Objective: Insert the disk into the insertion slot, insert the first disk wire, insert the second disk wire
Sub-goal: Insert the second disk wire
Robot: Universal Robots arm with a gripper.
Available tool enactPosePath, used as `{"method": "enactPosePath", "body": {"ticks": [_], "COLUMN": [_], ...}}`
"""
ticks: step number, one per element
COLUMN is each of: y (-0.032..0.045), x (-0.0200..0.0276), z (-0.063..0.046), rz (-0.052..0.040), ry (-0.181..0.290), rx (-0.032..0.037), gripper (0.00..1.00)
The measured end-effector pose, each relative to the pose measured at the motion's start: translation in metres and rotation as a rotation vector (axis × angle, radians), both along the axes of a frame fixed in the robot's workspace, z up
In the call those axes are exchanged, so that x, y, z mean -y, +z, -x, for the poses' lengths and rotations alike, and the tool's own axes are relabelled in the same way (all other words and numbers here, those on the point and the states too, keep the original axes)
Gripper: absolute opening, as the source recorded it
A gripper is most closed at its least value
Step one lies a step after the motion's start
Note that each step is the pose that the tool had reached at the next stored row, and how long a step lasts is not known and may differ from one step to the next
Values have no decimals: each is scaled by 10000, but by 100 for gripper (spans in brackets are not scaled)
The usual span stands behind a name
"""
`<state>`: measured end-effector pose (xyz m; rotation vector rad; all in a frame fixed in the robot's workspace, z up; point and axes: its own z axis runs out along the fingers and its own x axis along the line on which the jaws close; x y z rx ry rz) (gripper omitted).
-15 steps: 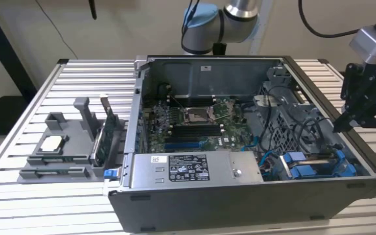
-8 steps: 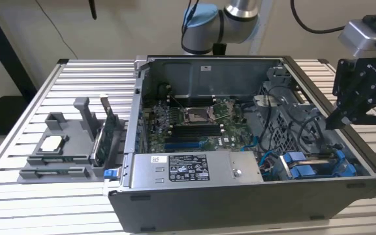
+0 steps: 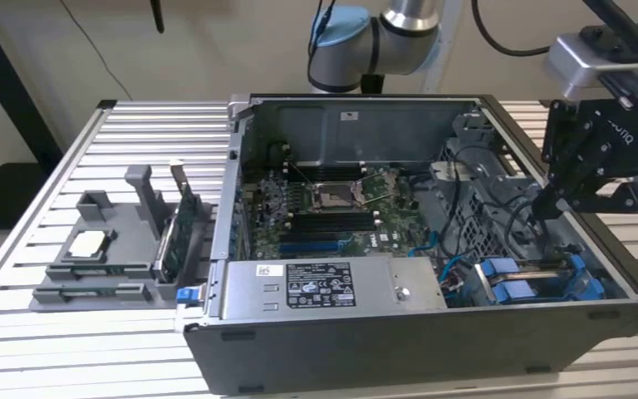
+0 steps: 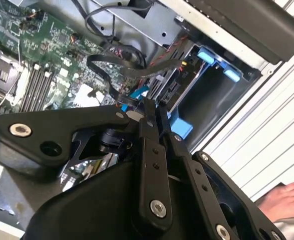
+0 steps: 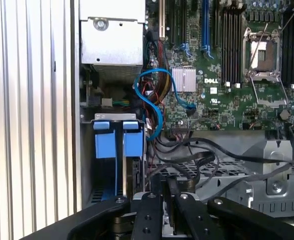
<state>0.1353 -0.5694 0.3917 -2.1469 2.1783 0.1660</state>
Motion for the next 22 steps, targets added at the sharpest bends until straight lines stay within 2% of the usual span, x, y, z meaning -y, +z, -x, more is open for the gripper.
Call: {"method": "enactPosePath", "body": {"ticks": [14,22], "y": [-8,-112], "x": [7,7], "z": [4,4], "rz": [-5,-5], "ry": [1,1], "rx": [0,16], "gripper": [16,16]}}
